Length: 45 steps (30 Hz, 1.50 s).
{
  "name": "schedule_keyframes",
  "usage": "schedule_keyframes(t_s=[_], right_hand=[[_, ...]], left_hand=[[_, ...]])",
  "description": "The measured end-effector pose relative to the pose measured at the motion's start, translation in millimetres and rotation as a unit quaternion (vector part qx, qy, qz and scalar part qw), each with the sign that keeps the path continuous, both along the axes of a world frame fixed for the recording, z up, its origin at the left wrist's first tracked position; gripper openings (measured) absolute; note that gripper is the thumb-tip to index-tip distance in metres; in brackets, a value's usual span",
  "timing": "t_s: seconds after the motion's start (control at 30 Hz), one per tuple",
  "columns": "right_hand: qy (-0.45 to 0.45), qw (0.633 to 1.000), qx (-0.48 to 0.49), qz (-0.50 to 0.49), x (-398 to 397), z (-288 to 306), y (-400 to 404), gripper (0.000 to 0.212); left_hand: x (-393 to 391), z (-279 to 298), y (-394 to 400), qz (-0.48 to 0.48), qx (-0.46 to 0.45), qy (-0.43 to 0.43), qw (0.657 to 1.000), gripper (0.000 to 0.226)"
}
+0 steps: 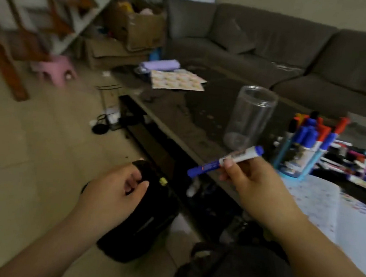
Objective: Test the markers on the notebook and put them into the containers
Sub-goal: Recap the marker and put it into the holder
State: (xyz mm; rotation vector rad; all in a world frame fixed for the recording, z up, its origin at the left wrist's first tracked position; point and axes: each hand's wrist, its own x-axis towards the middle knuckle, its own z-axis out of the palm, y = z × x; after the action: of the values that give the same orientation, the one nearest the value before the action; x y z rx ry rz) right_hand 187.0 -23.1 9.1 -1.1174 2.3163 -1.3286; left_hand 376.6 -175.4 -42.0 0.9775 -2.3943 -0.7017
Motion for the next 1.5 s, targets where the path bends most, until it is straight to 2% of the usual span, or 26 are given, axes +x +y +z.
schedule_keyframes(t_s=[0.1,0.2,0.27,0.37,0.53,0.63,0.73,0.97,1.13,1.27,1.5], right_hand=[[-0.021,0.996,0.07,0.059,27,-23,-49,0.014],[-0.018,0.974,0.209,0.081,44,-42,-84,0.03],[-0.03,0.961,0.263,0.085,45,-53,-91,0.041],[-0.031,0.967,0.238,0.085,38,-53,-80,0.042],[0.02,0.988,0.153,0.031,4,-34,-28,0.01],[0.047,0.991,0.12,-0.038,-26,-24,17,0.01],[0.037,0.986,0.113,-0.114,-56,-17,70,0.011],[0.008,0.953,0.133,-0.273,-123,-16,183,0.015],[0.006,0.929,0.15,-0.337,-173,-25,225,0.016],[0.005,0.914,0.192,-0.358,-211,-43,237,0.025],[0.093,0.897,0.251,-0.352,-300,-65,221,0.043]], left_hand=[[40,-12,-14,0.048,0.019,-0.009,0.999,0.006],[59,-20,-22,0.065,0.036,-0.009,0.997,0.003],[60,-20,-23,0.06,0.035,-0.011,0.998,0.004],[49,-17,-22,0.038,0.024,-0.009,0.999,0.004],[-5,-3,-1,-0.05,0.017,-0.007,0.999,0.005],[-56,12,25,-0.123,0.03,0.003,0.992,0.004],[-114,26,62,-0.195,0.01,0.028,0.98,0.007],[-242,47,164,-0.339,-0.007,0.092,0.936,0.007],[-318,48,221,-0.378,0.005,0.083,0.922,0.004],[-348,25,240,-0.352,0.018,0.075,0.933,0.006],[-370,3,232,-0.324,0.016,0.062,0.944,0.008]])
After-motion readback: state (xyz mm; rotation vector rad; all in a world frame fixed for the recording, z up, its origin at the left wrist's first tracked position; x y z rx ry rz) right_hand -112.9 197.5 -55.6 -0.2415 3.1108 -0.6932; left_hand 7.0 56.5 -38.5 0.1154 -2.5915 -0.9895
